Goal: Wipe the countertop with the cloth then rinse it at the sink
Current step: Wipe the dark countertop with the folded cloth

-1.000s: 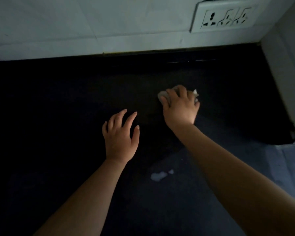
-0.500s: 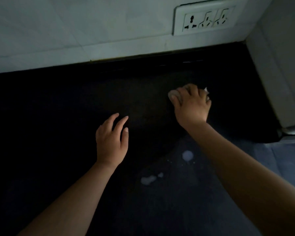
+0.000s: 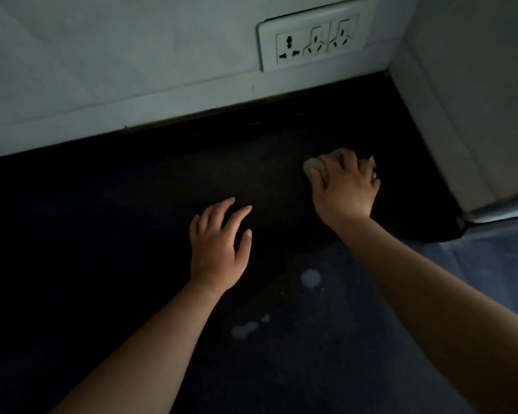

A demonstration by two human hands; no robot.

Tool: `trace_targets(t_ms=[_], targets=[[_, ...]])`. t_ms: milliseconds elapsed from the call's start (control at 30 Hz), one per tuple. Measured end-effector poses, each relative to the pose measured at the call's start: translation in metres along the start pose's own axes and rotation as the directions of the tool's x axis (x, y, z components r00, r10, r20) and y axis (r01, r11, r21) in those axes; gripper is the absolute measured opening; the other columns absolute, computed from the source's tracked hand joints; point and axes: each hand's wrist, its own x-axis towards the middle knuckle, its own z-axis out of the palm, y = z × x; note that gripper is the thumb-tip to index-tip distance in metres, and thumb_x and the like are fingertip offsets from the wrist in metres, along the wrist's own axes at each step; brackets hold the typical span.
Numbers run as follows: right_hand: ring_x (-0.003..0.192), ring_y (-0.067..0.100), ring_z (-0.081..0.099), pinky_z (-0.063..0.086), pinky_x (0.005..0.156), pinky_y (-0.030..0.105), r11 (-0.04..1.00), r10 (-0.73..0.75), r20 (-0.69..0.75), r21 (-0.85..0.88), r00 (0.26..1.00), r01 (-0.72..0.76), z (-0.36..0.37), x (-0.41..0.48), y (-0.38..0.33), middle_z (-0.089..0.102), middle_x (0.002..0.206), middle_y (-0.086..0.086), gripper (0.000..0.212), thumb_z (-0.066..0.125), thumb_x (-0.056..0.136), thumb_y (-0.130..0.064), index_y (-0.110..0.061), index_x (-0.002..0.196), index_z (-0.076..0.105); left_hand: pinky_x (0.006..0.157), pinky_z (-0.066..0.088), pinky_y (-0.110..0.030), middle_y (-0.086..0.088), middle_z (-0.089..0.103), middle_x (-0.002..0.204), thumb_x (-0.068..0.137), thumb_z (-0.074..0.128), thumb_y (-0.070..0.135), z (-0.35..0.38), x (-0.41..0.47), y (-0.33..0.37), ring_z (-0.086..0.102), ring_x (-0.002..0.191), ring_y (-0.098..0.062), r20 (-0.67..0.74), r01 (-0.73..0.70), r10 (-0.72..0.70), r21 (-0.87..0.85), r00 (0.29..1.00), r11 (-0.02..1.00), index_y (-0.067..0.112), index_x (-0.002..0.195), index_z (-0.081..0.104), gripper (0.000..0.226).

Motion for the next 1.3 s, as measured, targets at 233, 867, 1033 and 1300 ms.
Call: trace_targets(t_ms=[233,867,1033,1300], targets=[[0.109,0.023,0.044,0.039,0.078,0.041,0.963,-0.267,0.057,0.051,0.962,0.264,-0.005,-0.128,-0.006,0.050,0.123,-0.006,0.033,0.041,0.088,-0.051,-0.035,0.113,0.056,0.106,0.031,-0.054,-0.003,0.047,0.140,0.089,0.048,0.038,-0.002,0.001,-0.001,0.040,0.130,-0.026,0.017,0.004,-0.003,-0.040,1.000,0.999,0.027,0.128,0.054,0.041],[0.112,0.027,0.039,0.037,0.087,0.049,0.998,-0.008,-0.036,-0.059,0.999,0.006,0.002,-0.256,-0.025,0.046,0.126,-0.002,0.038,0.032,0.091,-0.056,-0.035,0.114,0.054,0.104,0.034,-0.056,0.001,0.040,0.148,0.090,0.035,0.044,-0.062,-0.189,-0.084,0.040,0.134,-0.021,0.202,-0.141,0.135,0.011,0.970,0.990,0.033,0.135,0.047,0.048],[0.121,0.029,0.033,0.027,0.096,0.049,0.935,0.348,-0.082,0.111,0.934,-0.338,0.012,-0.213,-0.059,0.041,0.134,-0.001,0.038,0.031,0.091,-0.056,-0.035,0.115,0.053,0.109,0.024,-0.052,0.005,0.031,0.153,0.093,0.031,0.045,-0.055,-0.197,-0.092,0.029,0.140,-0.016,0.203,-0.141,0.134,0.022,0.970,0.990,0.039,0.139,0.038,0.047],[0.119,0.022,0.033,0.035,0.092,0.048,0.997,-0.071,-0.006,0.023,0.997,0.071,0.021,-0.298,-0.079,0.043,0.131,-0.005,0.041,0.028,0.091,-0.057,-0.037,0.119,0.050,0.110,0.023,-0.054,0.005,0.030,0.154,0.092,0.030,0.045,-0.055,-0.197,-0.093,0.027,0.141,-0.017,0.200,-0.152,0.145,0.019,0.969,0.988,0.038,0.139,0.038,0.048]])
